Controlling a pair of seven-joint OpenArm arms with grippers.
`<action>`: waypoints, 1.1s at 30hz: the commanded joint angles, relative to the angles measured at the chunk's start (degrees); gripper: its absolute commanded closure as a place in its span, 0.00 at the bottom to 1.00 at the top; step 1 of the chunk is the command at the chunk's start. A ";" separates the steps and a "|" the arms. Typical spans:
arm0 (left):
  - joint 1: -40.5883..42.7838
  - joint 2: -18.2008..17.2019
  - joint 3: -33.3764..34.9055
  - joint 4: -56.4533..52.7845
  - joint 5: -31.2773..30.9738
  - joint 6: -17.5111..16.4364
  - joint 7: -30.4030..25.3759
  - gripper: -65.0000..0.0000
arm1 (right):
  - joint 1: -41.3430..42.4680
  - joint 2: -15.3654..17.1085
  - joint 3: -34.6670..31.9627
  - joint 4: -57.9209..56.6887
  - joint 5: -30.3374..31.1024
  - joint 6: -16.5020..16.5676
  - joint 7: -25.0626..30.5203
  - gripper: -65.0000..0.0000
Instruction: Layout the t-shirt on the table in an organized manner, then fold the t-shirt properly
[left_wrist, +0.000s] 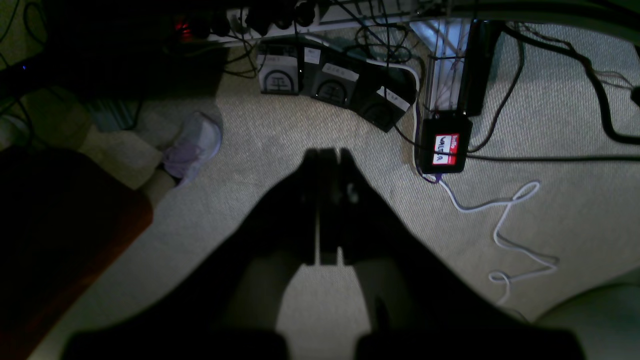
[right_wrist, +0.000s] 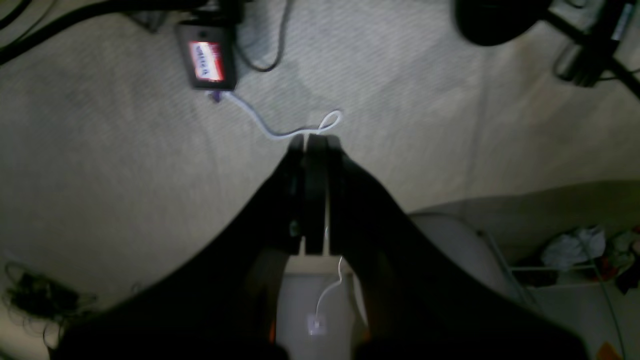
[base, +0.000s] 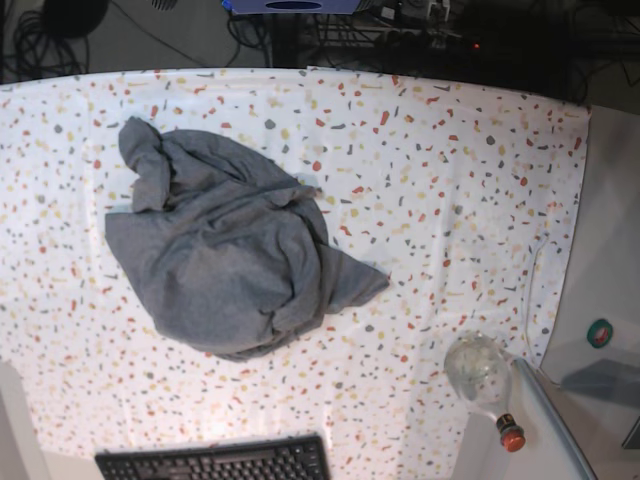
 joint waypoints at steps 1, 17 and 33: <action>0.17 -0.35 0.08 -0.05 0.12 0.27 -0.41 1.00 | 0.48 -0.69 0.10 0.24 0.16 0.12 0.82 1.00; 0.61 -0.44 0.17 0.21 0.21 0.27 -0.93 1.00 | 1.88 -1.66 -0.25 0.24 0.16 0.12 0.73 1.00; 2.90 -1.41 0.08 2.67 1.97 0.27 0.56 1.00 | 1.09 -1.66 -0.25 0.24 -0.01 0.12 0.73 1.00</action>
